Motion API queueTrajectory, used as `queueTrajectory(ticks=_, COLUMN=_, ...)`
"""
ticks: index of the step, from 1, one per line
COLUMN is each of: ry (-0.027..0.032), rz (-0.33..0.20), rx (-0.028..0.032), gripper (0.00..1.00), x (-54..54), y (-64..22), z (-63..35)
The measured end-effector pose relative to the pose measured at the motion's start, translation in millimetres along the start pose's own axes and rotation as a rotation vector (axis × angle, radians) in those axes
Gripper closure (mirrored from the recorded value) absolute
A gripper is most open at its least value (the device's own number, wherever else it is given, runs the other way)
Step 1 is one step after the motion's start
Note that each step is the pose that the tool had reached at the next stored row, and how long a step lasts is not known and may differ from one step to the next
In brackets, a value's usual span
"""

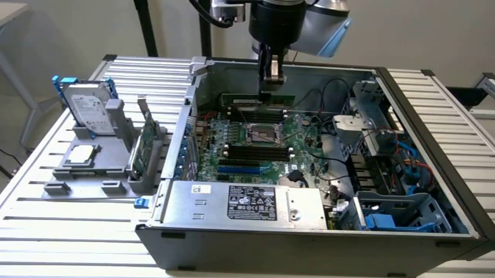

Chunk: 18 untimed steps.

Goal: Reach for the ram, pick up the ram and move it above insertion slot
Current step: 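Pick up the ram and move it above insertion slot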

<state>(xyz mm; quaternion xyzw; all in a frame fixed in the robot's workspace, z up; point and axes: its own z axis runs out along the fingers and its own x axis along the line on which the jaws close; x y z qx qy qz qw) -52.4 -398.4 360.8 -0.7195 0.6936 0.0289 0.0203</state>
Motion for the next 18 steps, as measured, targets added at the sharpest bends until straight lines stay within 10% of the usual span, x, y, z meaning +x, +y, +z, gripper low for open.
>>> queueTrajectory(ticks=18, ry=-0.0003, rz=0.037, rx=0.0026, gripper=0.87, x=-8.9, y=-3.9, z=1.8)
